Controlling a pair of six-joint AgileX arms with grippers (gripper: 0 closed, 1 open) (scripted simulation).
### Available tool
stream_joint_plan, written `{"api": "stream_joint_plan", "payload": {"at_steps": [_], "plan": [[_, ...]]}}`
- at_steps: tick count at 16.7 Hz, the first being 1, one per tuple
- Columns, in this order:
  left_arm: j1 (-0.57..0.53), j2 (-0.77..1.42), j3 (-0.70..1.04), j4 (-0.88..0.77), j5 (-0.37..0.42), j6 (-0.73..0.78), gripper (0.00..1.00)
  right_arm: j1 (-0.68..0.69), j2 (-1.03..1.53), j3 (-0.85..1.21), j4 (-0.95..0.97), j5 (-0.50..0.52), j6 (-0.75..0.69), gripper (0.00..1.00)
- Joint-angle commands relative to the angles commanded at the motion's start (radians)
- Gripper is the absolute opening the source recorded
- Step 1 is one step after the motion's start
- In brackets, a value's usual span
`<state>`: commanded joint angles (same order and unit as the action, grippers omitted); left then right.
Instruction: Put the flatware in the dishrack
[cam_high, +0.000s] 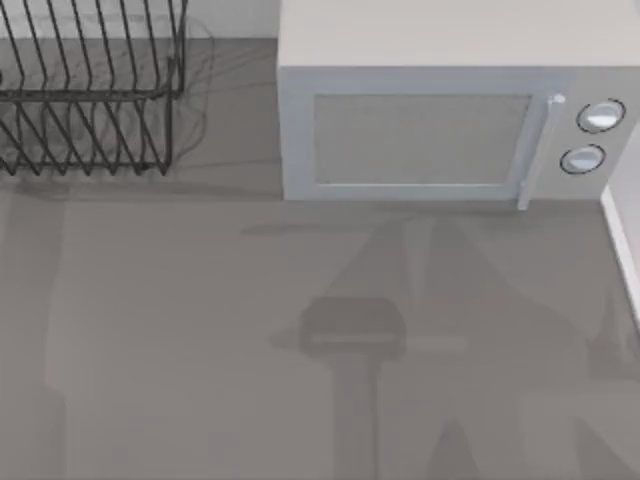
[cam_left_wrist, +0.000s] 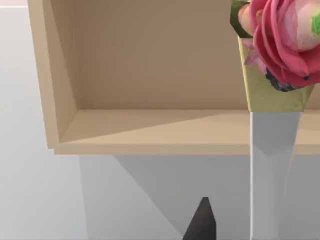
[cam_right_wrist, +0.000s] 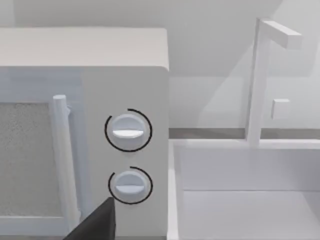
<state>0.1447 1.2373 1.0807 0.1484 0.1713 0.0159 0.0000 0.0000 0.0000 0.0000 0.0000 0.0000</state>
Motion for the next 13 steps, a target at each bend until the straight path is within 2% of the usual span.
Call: {"api": "stream_joint_plan", "payload": {"at_steps": [7,10,13], "plan": [[-0.057,0.411,-0.112,0.551,-0.049,0.001,0.0,0.0,0.0,0.0,0.0,0.0,0.0,1.0],[-0.074,0.502,-0.149,0.661,-0.063,0.0,0.0,0.0,0.0,0.0,0.0,0.0,0.0,1.0],[-0.078,0.518,-0.157,0.682,-0.066,0.0,0.0,0.0,0.0,0.0,0.0,0.0,0.0,1.0]]}}
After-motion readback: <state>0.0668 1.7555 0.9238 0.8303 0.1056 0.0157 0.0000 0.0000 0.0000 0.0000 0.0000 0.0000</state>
